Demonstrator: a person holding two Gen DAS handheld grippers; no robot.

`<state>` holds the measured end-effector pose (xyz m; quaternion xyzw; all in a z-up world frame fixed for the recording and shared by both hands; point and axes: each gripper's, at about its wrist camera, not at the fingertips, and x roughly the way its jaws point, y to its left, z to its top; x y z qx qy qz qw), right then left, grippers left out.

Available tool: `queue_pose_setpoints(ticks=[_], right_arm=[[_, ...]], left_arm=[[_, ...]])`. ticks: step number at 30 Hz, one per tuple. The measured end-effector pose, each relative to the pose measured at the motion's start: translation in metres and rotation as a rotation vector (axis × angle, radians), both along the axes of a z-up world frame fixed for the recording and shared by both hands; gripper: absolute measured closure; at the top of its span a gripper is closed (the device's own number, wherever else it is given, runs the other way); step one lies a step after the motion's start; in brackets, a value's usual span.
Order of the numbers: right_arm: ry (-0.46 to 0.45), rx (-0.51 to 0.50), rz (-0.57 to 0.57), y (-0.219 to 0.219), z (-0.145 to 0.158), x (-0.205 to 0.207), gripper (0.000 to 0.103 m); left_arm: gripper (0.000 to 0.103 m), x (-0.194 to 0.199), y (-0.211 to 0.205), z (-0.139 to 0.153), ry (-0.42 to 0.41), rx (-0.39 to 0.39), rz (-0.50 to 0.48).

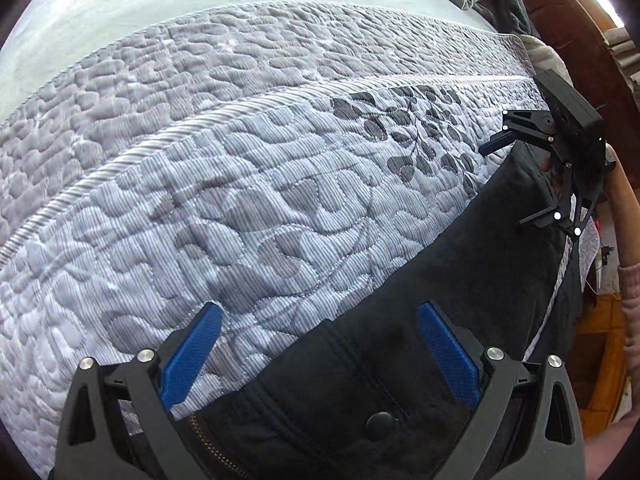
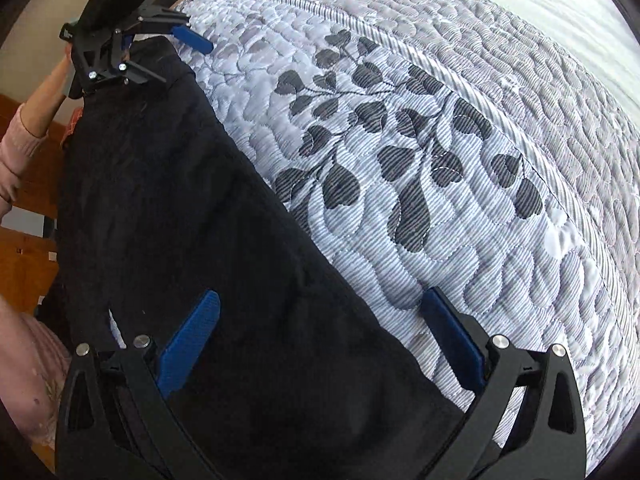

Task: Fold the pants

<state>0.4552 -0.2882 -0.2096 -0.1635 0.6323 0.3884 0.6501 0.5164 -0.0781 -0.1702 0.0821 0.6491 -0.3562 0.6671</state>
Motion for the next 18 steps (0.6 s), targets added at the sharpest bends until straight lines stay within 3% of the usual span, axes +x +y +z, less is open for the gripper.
queue_pose_setpoints(ticks=[7,9,11,12,14,18], right_arm=[[-0.047,-0.059,0.033,0.015,0.002,-0.01,0.003],[-0.074,-0.044,0.039,0.01,0.008,-0.018,0.014],[-0.102,-0.03,0.049,0.005,0.015,-0.028,0.043],[-0.112,-0.021,0.053,0.003,0.02,-0.032,0.051],[-0.109,0.005,0.053,-0.008,0.03,-0.037,0.086],[-0.166,0.097,0.041,-0.033,0.059,-0.06,0.094]], left_arm=[[0.004,-0.008,-0.01,0.003,-0.002,-0.007,-0.079],[0.004,-0.011,-0.01,0.004,0.004,-0.009,-0.098],[0.004,-0.013,-0.012,0.005,0.005,-0.01,-0.113],[0.004,-0.012,-0.011,0.005,0.009,-0.015,-0.117],[0.004,-0.008,-0.011,0.006,0.015,-0.026,-0.117],[0.004,0.007,-0.023,0.006,0.037,-0.075,-0.127]])
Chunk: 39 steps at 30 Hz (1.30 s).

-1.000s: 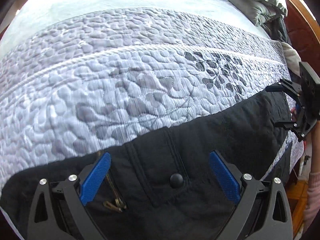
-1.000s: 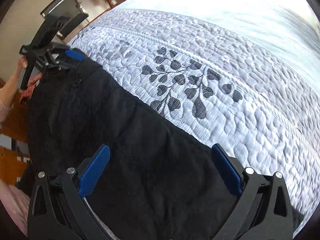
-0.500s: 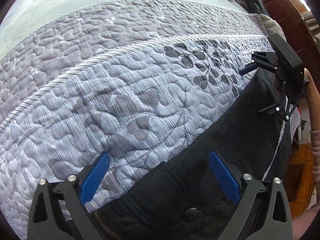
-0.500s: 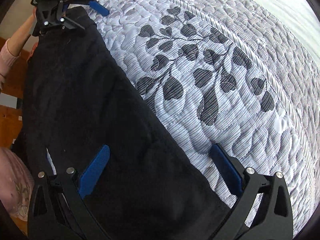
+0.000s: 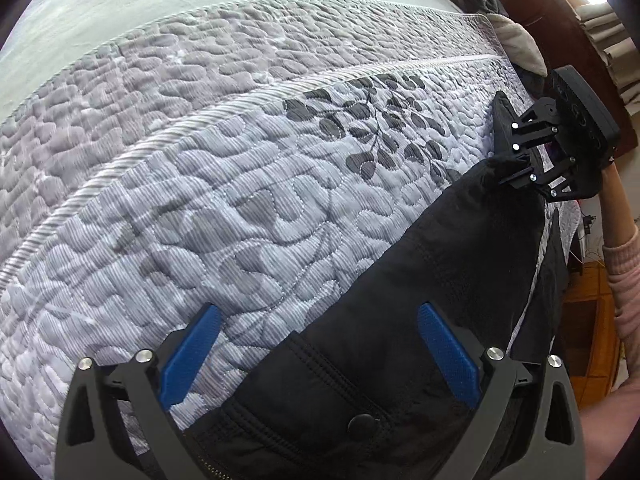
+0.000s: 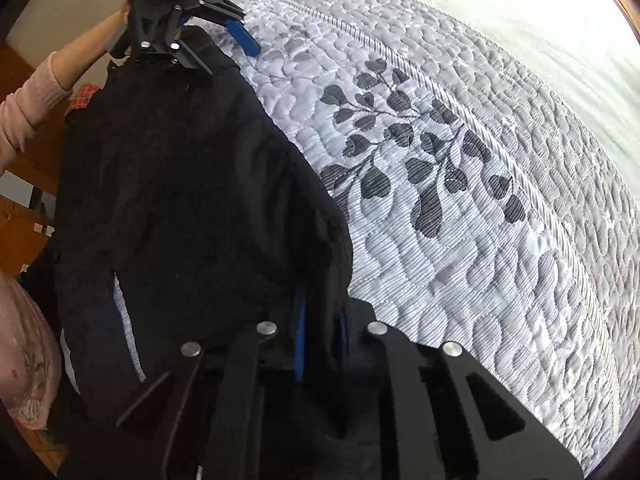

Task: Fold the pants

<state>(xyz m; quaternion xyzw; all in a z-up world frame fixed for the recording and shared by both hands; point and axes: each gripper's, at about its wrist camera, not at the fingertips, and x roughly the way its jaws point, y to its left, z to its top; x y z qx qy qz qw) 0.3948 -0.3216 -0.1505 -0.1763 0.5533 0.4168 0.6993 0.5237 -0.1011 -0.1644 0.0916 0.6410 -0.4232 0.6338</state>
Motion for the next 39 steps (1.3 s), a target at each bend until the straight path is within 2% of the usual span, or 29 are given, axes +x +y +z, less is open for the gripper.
queue_pose_setpoints(ticks=[2,4,6,8,10,11,12,13,15,18,21,25,30,33,39], right_arm=[[-0.025,0.041,-0.01,-0.005,0.011,-0.005,0.094],[-0.05,0.091,-0.025,-0.019,0.024,-0.011,0.094],[-0.059,0.137,-0.04,-0.033,0.029,-0.007,0.094],[-0.069,0.158,-0.05,-0.037,0.031,-0.011,0.094],[-0.079,0.166,-0.069,-0.042,0.031,-0.012,0.094],[-0.082,0.168,-0.082,-0.033,0.02,-0.006,0.094],[-0.085,0.169,-0.097,-0.03,0.02,-0.006,0.094],[-0.094,0.168,-0.109,-0.029,0.021,-0.007,0.094],[-0.112,0.174,-0.138,-0.026,0.022,-0.009,0.094],[-0.147,0.17,-0.184,-0.023,0.026,-0.019,0.093],[-0.194,0.178,-0.246,-0.016,0.028,-0.029,0.092],[-0.266,0.187,-0.316,-0.011,0.048,-0.057,0.089],[-0.346,0.224,-0.36,-0.011,0.085,-0.119,0.089],[-0.39,0.219,-0.379,-0.008,0.099,-0.162,0.089],[-0.428,0.218,-0.423,0.0,0.11,-0.23,0.088]], left_arm=[[0.004,0.004,-0.003,0.002,0.036,-0.046,-0.018],[0.004,0.005,-0.009,0.001,0.109,-0.095,-0.062],[0.004,0.002,-0.018,-0.002,0.16,-0.116,-0.109],[0.004,-0.003,-0.023,-0.006,0.144,-0.09,-0.124],[0.004,-0.01,-0.024,-0.004,0.132,-0.114,-0.137],[0.008,-0.014,-0.023,-0.002,0.118,-0.125,-0.142],[0.027,-0.018,-0.023,-0.001,0.101,-0.128,-0.147],[0.035,-0.023,-0.021,0.0,0.067,-0.1,-0.152],[0.064,-0.033,-0.019,0.001,-0.016,-0.048,-0.174],[0.091,-0.045,-0.012,0.012,-0.04,-0.049,-0.177],[0.096,-0.062,-0.006,0.035,-0.108,-0.076,-0.163],[0.096,-0.094,-0.002,0.073,-0.193,-0.089,-0.129],[0.097,-0.156,0.007,0.113,-0.298,-0.071,-0.087],[0.097,-0.192,0.016,0.131,-0.333,-0.07,-0.039],[0.097,-0.284,0.026,0.156,-0.431,-0.057,-0.003]])
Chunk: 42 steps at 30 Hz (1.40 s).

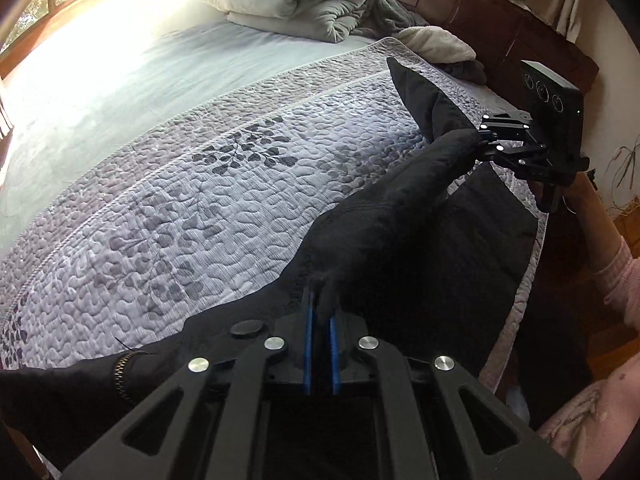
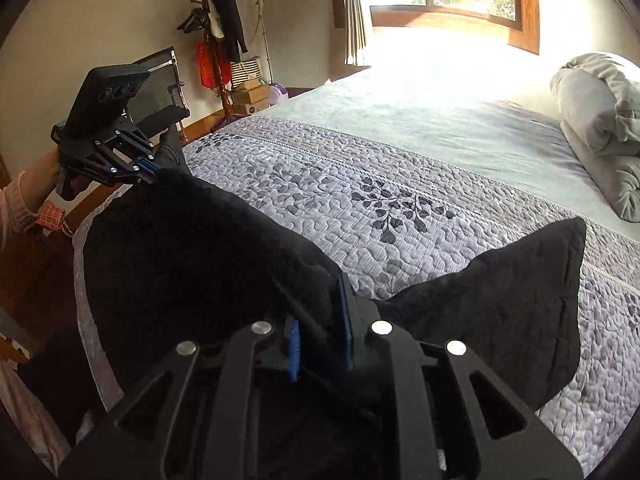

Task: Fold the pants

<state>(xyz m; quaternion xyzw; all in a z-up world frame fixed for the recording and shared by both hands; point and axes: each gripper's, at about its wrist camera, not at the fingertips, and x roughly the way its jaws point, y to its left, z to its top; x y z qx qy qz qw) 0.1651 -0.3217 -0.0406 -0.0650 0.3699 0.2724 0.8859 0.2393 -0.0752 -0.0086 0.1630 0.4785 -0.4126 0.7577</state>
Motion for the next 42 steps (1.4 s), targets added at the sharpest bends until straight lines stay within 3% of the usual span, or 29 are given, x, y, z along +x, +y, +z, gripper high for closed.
queue_pose_setpoints(ticks=[5,11,20,24,27,28,30,31,32,33,36,39,42], right_arm=[[0.012,0.014,-0.037,0.002,-0.009,-0.046,0.088],[0.061,-0.01,-0.061,0.011,-0.028,-0.085,0.088],[0.208,-0.059,-0.072,0.025,-0.086,-0.132,0.086],[0.277,-0.085,-0.08,0.032,-0.118,-0.137,0.086],[0.295,-0.111,-0.085,0.037,-0.127,-0.137,0.084],[0.3,-0.109,-0.086,0.037,-0.125,-0.137,0.082],[0.332,-0.095,-0.061,0.039,-0.117,-0.138,0.066],[0.343,-0.088,-0.045,0.042,-0.112,-0.14,0.049],[0.347,-0.079,-0.024,0.046,-0.103,-0.146,0.026],[0.329,-0.08,-0.014,0.05,-0.093,-0.151,0.017],[0.252,-0.078,-0.005,0.055,-0.064,-0.165,0.013],[0.206,-0.033,-0.061,0.051,-0.039,-0.165,0.013],[0.169,-0.068,-0.133,0.056,-0.026,-0.15,0.013]], left_arm=[[0.096,-0.057,0.005,0.004,-0.027,-0.008,0.044],[0.096,-0.107,0.014,-0.009,0.003,-0.03,0.109],[0.095,-0.158,0.026,-0.073,0.126,-0.039,0.219],[0.094,-0.164,0.032,-0.113,0.197,-0.045,0.295],[0.094,-0.166,0.034,-0.125,0.202,-0.053,0.333],[0.094,-0.166,0.035,-0.125,0.208,-0.059,0.341],[0.092,-0.167,0.038,-0.122,0.228,-0.071,0.358],[0.092,-0.167,0.039,-0.119,0.236,-0.069,0.36],[0.091,-0.169,0.039,-0.114,0.231,-0.061,0.356],[0.09,-0.169,0.037,-0.108,0.221,-0.045,0.353],[0.086,-0.172,0.031,-0.091,0.196,0.019,0.352],[0.082,-0.18,0.025,-0.081,0.162,0.074,0.339],[0.076,-0.182,0.023,-0.081,0.153,0.113,0.354]])
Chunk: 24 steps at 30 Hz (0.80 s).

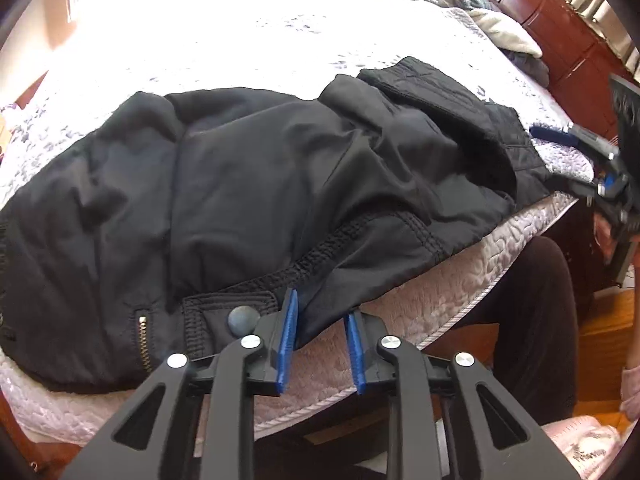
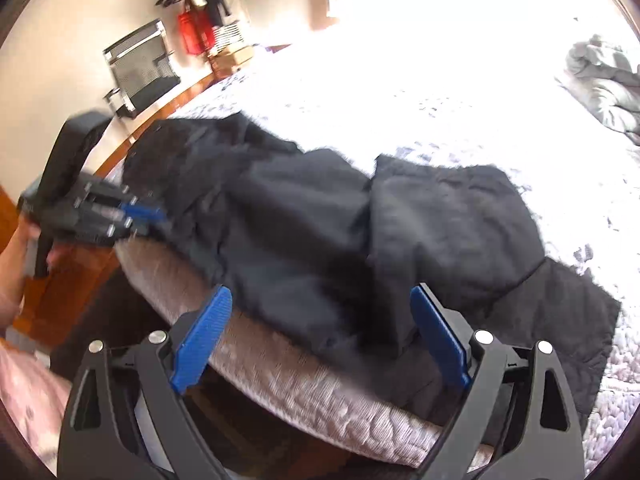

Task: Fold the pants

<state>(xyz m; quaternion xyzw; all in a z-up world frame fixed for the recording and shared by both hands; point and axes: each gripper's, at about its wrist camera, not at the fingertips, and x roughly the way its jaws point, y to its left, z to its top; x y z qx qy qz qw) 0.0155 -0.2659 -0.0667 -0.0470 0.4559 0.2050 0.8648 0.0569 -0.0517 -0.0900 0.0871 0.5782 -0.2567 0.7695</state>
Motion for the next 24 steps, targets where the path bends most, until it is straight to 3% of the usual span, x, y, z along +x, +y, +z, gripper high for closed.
queue_pose_setpoints(ticks=[5,6,8,13,18,22,23,24], right_arm=[[0.036,-0.08,-0.107,0.012,-0.013,0.062,0.014],[0.056,-0.104,-0.142,0.014,-0.02,0.076,0.014],[0.103,-0.152,-0.184,0.02,-0.035,0.098,0.025],[0.157,-0.32,-0.246,0.034,-0.07,0.126,0.027],[0.196,-0.346,-0.332,0.027,-0.082,0.141,0.046],[0.198,-0.339,-0.372,0.015,-0.085,0.145,0.072],[0.195,-0.334,-0.376,0.013,-0.084,0.145,0.078],[0.195,-0.326,-0.382,0.011,-0.084,0.145,0.079]], left_arm=[[0.074,0.013,-0.002,-0.023,0.081,0.009,0.134],[0.074,0.017,-0.006,-0.027,0.085,0.02,0.135],[0.074,0.019,-0.011,-0.03,0.08,0.033,0.135],[0.073,0.016,-0.008,-0.026,0.071,0.021,0.123],[0.071,0.008,-0.003,-0.018,0.053,0.006,0.124],[0.067,0.002,0.0,-0.006,0.041,-0.007,0.126],[0.06,0.001,0.003,-0.002,0.048,-0.025,0.126],[0.041,0.0,0.005,0.001,0.066,-0.055,0.118]])
